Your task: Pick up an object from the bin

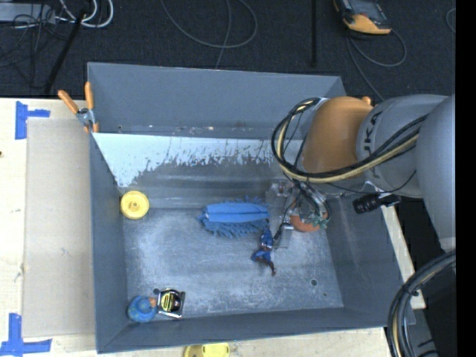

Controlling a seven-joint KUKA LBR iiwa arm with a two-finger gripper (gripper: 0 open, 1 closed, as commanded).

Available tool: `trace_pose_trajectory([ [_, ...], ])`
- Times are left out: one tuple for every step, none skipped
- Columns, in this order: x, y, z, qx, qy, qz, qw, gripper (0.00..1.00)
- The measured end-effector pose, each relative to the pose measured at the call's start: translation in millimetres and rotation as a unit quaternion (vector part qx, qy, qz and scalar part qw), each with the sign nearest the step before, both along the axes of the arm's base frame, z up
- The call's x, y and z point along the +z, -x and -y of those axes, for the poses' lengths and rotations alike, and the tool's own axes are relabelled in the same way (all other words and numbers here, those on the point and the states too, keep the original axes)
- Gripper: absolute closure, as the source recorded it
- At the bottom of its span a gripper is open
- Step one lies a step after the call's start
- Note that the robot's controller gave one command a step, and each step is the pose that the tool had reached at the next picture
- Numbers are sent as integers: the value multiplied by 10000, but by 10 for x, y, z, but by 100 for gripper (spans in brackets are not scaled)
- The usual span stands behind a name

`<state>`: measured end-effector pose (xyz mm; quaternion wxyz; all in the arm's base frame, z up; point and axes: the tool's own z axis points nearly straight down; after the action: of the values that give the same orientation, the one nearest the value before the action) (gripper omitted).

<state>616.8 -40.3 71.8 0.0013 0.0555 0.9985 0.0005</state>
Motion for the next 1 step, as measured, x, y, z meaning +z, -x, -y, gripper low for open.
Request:
trace_pose_trajectory([
  [-14,-30,-209,-222,5,-5,9998,0],
])
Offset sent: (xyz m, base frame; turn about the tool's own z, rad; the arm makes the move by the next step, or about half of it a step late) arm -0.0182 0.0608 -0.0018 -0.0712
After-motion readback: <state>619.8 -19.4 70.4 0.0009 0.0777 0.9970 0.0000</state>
